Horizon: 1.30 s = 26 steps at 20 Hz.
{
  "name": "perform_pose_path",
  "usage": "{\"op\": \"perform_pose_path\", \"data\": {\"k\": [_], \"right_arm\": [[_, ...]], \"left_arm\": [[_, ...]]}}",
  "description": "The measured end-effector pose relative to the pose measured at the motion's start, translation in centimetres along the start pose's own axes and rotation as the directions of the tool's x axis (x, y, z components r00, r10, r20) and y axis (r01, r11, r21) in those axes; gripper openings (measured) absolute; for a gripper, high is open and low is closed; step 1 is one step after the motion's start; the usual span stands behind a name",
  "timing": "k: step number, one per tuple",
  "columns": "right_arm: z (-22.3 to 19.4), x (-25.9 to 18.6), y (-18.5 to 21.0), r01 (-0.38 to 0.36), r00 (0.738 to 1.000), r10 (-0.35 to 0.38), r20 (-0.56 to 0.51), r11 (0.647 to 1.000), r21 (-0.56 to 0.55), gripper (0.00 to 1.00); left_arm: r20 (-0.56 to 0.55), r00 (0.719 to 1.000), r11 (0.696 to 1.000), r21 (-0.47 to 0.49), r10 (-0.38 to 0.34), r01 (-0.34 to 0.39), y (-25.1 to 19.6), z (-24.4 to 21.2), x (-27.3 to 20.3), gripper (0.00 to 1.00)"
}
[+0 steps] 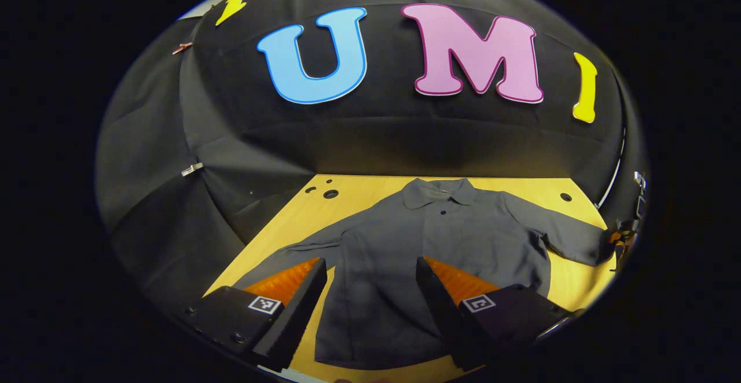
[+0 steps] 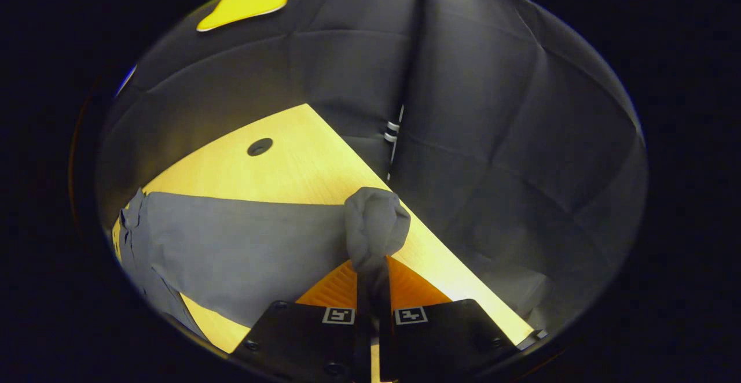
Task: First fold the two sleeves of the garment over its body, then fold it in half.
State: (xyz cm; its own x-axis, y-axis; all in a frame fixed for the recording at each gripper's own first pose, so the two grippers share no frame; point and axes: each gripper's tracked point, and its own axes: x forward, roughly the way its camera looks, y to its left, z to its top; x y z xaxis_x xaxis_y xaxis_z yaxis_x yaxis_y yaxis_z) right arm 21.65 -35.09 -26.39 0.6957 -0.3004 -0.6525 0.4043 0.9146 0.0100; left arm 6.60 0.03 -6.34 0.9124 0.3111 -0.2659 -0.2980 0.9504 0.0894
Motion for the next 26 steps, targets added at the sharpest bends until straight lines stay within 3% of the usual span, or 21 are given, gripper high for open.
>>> {"op": "perform_pose_path", "data": {"k": [6, 14, 20, 26], "right_arm": [[3.8, -3.4, 7.4, -0.094, 0.992, 0.103, 0.078, 0.989, -0.110, 0.10], [5.4, -8.5, 19.5, -0.204, 0.966, 0.236, 0.107, 0.948, -0.244, 0.10], [6.1, -12.3, 30.8, -0.316, 0.922, 0.367, 0.122, 0.897, -0.310, 0.10], [3.0, -15.6, 41.5, -0.433, 0.872, 0.483, 0.075, 0.834, -0.341, 0.10]], "left_arm": [[-0.017, 1.000, 0.999, -0.050, 0.009, -0.010, 2.3, -0.9, -0.2, 0.98], [-0.021, 0.997, 0.995, -0.074, 0.070, -0.072, 8.9, -2.3, -0.7, 0.98], [-0.037, 0.992, 0.989, -0.076, 0.123, -0.126, 13.9, -4.1, -1.0, 0.98], [-0.071, 0.980, 0.974, -0.120, 0.185, -0.192, 18.3, -5.6, -0.9, 0.98]]}}
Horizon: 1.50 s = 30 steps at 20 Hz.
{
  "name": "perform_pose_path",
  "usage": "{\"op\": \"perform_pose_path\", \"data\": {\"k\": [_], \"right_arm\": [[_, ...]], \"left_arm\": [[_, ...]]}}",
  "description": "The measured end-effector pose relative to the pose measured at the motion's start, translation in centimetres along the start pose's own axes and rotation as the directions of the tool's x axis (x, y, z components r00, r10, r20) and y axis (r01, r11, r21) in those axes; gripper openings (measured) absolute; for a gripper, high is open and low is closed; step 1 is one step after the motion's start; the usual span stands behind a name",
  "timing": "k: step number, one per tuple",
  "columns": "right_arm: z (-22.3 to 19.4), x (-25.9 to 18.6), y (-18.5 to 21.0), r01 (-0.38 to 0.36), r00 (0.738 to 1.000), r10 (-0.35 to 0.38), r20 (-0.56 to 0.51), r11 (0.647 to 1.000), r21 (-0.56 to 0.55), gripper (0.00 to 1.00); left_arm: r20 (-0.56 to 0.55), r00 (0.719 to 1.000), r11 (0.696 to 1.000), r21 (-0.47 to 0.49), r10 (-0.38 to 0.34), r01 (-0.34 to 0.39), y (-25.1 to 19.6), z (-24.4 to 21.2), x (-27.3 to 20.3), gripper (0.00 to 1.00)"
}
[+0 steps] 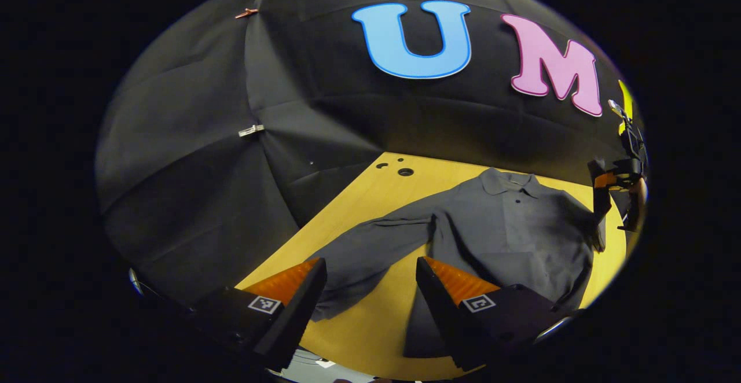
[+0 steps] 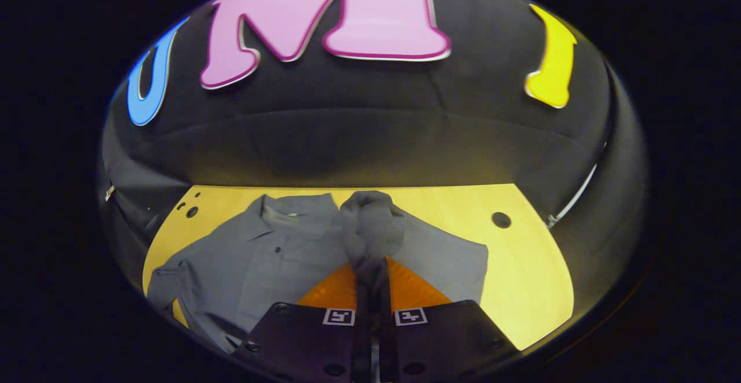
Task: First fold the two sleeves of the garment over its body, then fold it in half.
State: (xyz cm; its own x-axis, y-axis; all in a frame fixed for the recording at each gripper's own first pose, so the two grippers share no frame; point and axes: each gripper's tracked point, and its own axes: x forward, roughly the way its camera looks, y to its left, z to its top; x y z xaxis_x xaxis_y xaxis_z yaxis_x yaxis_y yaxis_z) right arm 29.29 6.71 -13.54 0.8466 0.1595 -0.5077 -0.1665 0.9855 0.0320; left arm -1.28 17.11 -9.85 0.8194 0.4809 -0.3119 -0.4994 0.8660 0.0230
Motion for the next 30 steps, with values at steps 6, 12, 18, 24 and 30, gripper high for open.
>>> {"op": "perform_pose_path", "data": {"k": [6, 12, 18, 24, 30], "right_arm": [[-1.6, 2.1, 10.9, -0.133, 0.991, 0.133, -0.033, 0.991, 0.009, 0.10], [-4.4, 4.3, 19.7, -0.229, 0.972, 0.227, -0.060, 0.973, -0.022, 0.10], [-7.3, 5.4, 28.6, -0.318, 0.948, 0.312, -0.066, 0.940, -0.127, 0.10], [-10.6, 6.0, 34.9, -0.375, 0.927, 0.358, -0.113, 0.902, -0.215, 0.31], [-11.4, 1.7, 34.0, -0.386, 0.922, 0.367, -0.121, 0.893, -0.230, 0.94]], "left_arm": [[-0.038, 0.998, 0.998, -0.033, 0.050, -0.051, 3.5, -1.9, 0.6, 0.98], [-0.083, 0.993, 0.995, -0.050, 0.081, -0.085, 6.0, -4.8, 2.7, 0.99], [-0.097, 0.988, 0.989, -0.073, 0.121, -0.129, 8.3, -6.1, 4.7, 0.98], [-0.120, 0.977, 0.973, -0.134, 0.174, -0.190, 11.6, -7.0, 5.5, 0.98], [-0.157, 0.972, 0.948, -0.239, 0.178, -0.212, 14.1, -8.6, 5.6, 0.98]]}}
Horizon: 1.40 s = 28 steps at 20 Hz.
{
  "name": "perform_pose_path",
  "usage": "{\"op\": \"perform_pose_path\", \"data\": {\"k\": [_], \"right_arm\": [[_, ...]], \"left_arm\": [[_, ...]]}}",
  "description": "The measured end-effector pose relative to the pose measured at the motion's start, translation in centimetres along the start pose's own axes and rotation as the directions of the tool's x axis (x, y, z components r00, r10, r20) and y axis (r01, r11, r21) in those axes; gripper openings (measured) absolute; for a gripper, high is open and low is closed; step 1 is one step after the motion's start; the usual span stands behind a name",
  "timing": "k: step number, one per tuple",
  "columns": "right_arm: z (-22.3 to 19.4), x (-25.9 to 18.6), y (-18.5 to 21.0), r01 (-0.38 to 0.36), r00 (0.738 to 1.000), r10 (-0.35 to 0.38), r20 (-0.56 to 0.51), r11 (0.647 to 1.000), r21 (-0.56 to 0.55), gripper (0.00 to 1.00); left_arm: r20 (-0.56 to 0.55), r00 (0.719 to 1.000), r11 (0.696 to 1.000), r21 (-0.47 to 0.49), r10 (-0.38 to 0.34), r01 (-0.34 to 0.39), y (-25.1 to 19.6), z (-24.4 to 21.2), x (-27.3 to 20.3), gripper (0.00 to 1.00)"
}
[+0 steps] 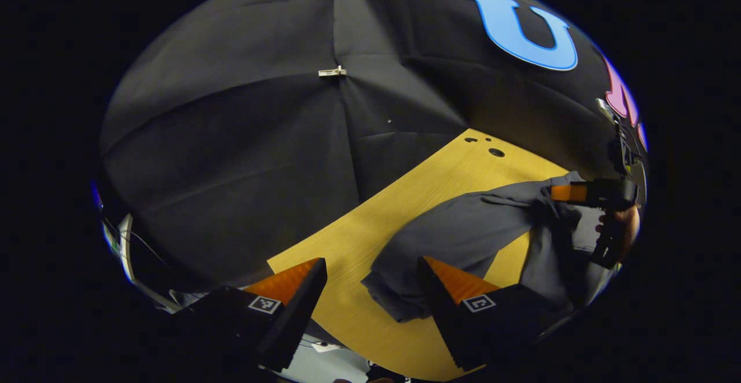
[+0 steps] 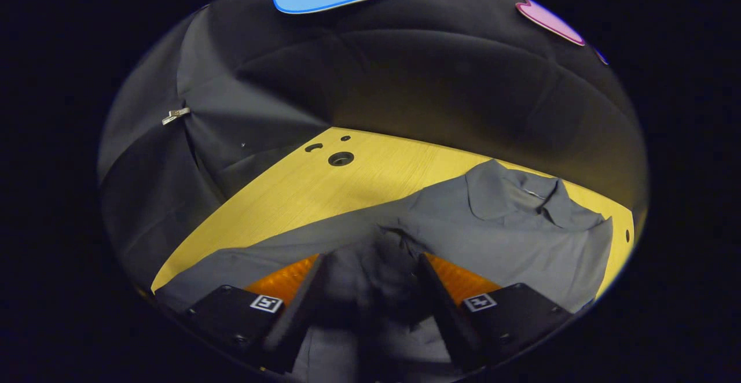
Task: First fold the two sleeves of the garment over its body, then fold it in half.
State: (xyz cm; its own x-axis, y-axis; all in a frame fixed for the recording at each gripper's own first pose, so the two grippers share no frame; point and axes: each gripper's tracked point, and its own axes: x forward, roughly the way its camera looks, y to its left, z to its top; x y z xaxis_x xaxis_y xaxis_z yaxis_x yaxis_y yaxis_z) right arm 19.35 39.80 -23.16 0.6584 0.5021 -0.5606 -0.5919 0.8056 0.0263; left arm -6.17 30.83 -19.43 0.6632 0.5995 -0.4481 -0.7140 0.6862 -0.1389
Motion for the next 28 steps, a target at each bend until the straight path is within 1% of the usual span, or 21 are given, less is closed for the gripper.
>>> {"op": "perform_pose_path", "data": {"k": [1, 4, 6, 7, 8, 10, 11, 12, 16, 19, 21, 22, 23, 24, 26, 28], "right_arm": [[0.0, -1.0, -0.6, 0.013, 1.000, -0.013, 0.003, 1.000, 0.002, 1.00], [0.9, -5.5, -3.2, 0.075, 0.997, -0.075, 0.034, 0.997, 0.026, 1.00], [1.9, -8.9, -5.4, 0.117, 0.991, -0.119, 0.066, 0.993, 0.024, 1.00], [2.2, -10.7, -6.4, 0.136, 0.987, -0.138, 0.082, 0.990, 0.020, 1.00], [2.4, -12.4, -7.4, 0.155, 0.983, -0.156, 0.093, 0.988, 0.016, 1.00], [2.2, -15.5, -9.1, 0.187, 0.976, -0.187, 0.110, 0.982, 0.010, 1.00], [1.9, -17.3, -10.1, 0.207, 0.971, -0.206, 0.118, 0.978, 0.005, 1.00], [1.6, -19.1, -11.1, 0.227, 0.966, -0.226, 0.122, 0.974, 0.003, 1.00], [0.1, -25.4, -13.7, 0.299, 0.941, -0.297, 0.164, 0.954, 0.015, 1.00], [-1.9, -28.4, -14.9, 0.332, 0.928, -0.336, 0.159, 0.942, 0.051, 0.98], [-3.4, -29.4, -15.5, 0.337, 0.927, -0.347, 0.142, 0.937, 0.089, 0.98], [-4.2, -29.7, -15.7, 0.335, 0.929, -0.347, 0.129, 0.936, 0.105, 0.98], [-5.1, -29.8, -15.9, 0.332, 0.932, -0.344, 0.115, 0.936, 0.115, 0.98], [-5.8, -29.8, -16.2, 0.330, 0.934, -0.343, 0.100, 0.936, 0.123, 0.98], [-6.8, -29.6, -16.5, 0.313, 0.941, -0.327, 0.084, 0.939, 0.142, 0.98], [-7.5, -29.3, -17.0, 0.292, 0.950, -0.304, 0.066, 0.946, 0.143, 0.98]], "left_arm": [[-0.011, 1.000, 1.000, -0.018, -0.002, 0.002, 0.2, -0.5, 0.3, 0.98], [-0.068, 0.997, 0.998, -0.065, -0.021, 0.017, 0.2, -2.1, 1.6, 0.98], [-0.102, 0.994, 0.997, -0.076, -0.027, 0.019, 0.4, -2.9, 2.6, 0.96], [-0.117, 0.993, 0.997, -0.074, -0.026, 0.018, 0.4, -3.4, 3.1, 0.92], [-0.129, 0.991, 0.997, -0.070, -0.026, 0.017, 0.4, -3.7, 3.6, 0.96], [-0.149, 0.988, 0.998, -0.063, -0.037, 0.028, 0.0, -4.1, 4.6, 0.96], [-0.166, 0.985, 0.997, -0.061, -0.054, 0.044, -0.2, -4.5, 5.0, 0.92], [-0.194, 0.978, 0.996, -0.055, -0.079, 0.069, -0.6, -4.9, 5.3, 0.96], [-0.227, 0.969, 0.995, -0.025, -0.098, 0.095, -0.9, -5.2, 5.9, 0.92], [-0.246, 0.965, 0.993, 0.045, -0.092, 0.106, -1.4, -5.7, 6.3, 0.88], [-0.258, 0.963, 0.989, 0.101, -0.077, 0.106, -1.5, -6.0, 6.2, 0.82], [-0.266, 0.960, 0.987, 0.107, -0.089, 0.122, -2.1, -6.1, 6.2, 0.78], [-0.276, 0.957, 0.984, 0.127, -0.085, 0.125, -2.6, -6.2, 5.9, 0.72], [-0.294, 0.952, 0.980, 0.145, -0.087, 0.134, -3.0, -6.4, 5.9, 0.60], [-0.304, 0.948, 0.981, 0.135, -0.091, 0.138, -3.6, -6.3, 6.0, 0.41], [-0.299, 0.951, 0.987, 0.108, -0.078, 0.115, -3.7, -6.2, 5.8, 0.29]]}}
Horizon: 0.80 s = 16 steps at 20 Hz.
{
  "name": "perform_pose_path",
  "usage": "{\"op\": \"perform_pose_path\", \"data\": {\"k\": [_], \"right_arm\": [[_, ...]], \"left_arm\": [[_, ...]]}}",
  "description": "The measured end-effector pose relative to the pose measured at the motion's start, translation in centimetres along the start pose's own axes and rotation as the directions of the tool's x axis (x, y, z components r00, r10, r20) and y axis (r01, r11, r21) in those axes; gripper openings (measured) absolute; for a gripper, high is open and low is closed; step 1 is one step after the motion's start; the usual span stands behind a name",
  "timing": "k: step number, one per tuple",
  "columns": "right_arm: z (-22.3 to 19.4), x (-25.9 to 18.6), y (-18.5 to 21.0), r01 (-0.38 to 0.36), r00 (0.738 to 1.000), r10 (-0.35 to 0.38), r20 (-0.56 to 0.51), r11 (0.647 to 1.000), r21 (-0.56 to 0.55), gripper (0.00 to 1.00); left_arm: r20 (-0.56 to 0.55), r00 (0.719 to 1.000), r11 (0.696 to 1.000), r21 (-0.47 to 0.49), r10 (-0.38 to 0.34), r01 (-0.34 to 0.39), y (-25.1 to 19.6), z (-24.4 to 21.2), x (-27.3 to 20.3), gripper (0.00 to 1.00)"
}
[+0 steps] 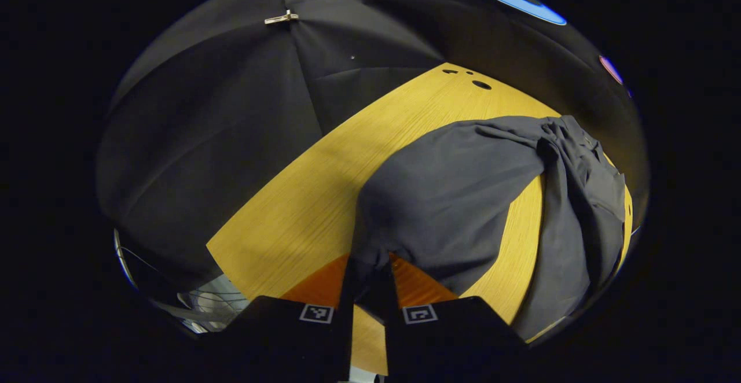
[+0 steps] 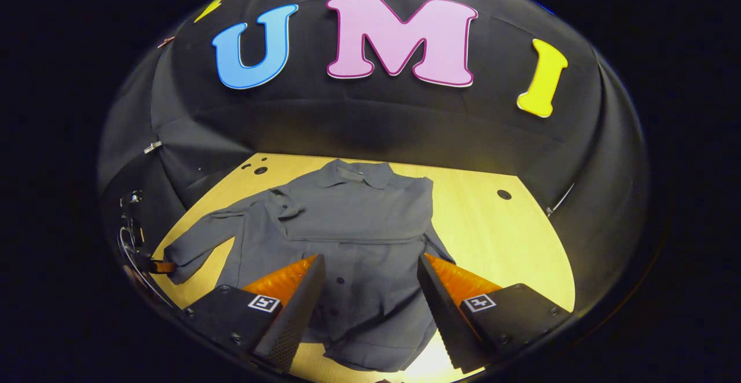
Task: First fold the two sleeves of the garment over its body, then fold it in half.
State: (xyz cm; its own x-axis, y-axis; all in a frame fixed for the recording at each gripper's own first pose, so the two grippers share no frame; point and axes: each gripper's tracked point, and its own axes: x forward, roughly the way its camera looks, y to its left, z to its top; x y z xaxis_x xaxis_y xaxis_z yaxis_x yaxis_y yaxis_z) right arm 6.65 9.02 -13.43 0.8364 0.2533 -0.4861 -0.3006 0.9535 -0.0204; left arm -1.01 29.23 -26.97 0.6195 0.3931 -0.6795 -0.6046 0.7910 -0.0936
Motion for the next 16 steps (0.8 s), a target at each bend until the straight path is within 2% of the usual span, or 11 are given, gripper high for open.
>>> {"op": "perform_pose_path", "data": {"k": [4, 6, 8, 10, 14, 16], "right_arm": [[0.1, 0.6, -1.7, -0.009, 1.000, 0.009, 0.000, 1.000, 0.015, 0.98], [-0.1, 0.9, -2.8, -0.003, 1.000, 0.003, 0.005, 0.999, 0.034, 0.98], [-0.6, 1.2, -4.0, 0.010, 1.000, -0.010, 0.001, 0.999, 0.033, 0.98], [-1.9, 1.5, -5.2, 0.024, 0.999, -0.024, -0.025, 1.000, 0.011, 0.98], [-3.2, 1.4, -7.0, 0.038, 0.998, -0.037, -0.043, 0.999, 0.035, 0.98], [-3.3, 1.1, -8.0, 0.055, 0.998, -0.053, -0.039, 0.997, 0.056, 0.99]], "left_arm": [[0.016, 1.000, 0.998, 0.052, 0.025, -0.026, -0.3, 0.3, -0.1, 0.13], [0.029, 0.999, 0.999, 0.024, 0.022, -0.022, -0.6, 0.8, -0.3, 0.06], [0.015, 1.000, 0.999, -0.032, -0.006, 0.007, -1.3, 1.0, -0.9, 0.06], [0.040, 0.999, 0.999, -0.046, -0.005, 0.007, -1.5, 2.6, -1.6, 0.05], [0.131, 0.990, 0.998, -0.032, -0.054, 0.059, -4.2, 7.5, -4.1, 0.06], [0.172, 0.982, 0.997, 0.006, -0.079, 0.079, -5.9, 9.6, -5.1, 0.05]]}}
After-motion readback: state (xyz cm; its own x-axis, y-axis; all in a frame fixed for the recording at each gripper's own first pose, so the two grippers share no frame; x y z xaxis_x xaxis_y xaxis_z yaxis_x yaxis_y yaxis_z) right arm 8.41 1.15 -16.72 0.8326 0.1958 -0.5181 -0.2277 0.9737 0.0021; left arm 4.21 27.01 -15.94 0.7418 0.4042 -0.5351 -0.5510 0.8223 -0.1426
